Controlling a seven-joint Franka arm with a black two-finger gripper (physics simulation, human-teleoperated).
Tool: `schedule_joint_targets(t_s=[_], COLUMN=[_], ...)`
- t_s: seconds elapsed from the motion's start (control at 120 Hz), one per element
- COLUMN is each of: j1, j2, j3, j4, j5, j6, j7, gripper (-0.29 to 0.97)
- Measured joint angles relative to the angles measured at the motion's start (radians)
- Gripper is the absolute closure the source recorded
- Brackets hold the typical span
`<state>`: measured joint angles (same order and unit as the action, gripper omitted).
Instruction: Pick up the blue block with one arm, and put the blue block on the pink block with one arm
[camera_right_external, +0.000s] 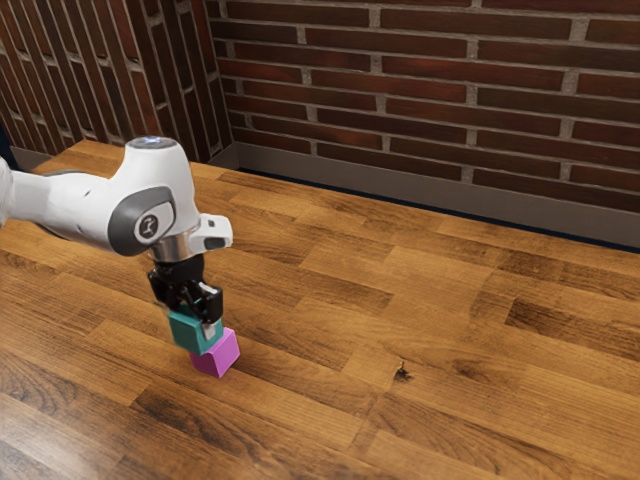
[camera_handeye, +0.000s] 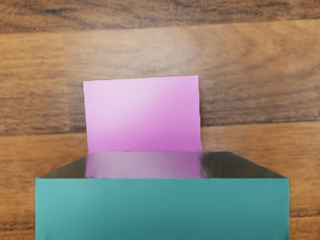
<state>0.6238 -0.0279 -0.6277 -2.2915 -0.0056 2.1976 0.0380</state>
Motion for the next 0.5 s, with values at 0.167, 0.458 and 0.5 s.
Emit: schedule_joint_targets(t_s=[0.167,0.458,0.5], j1=[-0.029,-0.074,-0.086], j2=[0.025,0.031,0.031], j3=[0.002,0.022,0.032], j4=[0.002,0.010,0.010], j5=[0.021,0.061,0.063], j6=[0.047,0.085,0.087], j7=[-0.070,-0.140,-0.146], gripper=[0.31,0.31,0.31])
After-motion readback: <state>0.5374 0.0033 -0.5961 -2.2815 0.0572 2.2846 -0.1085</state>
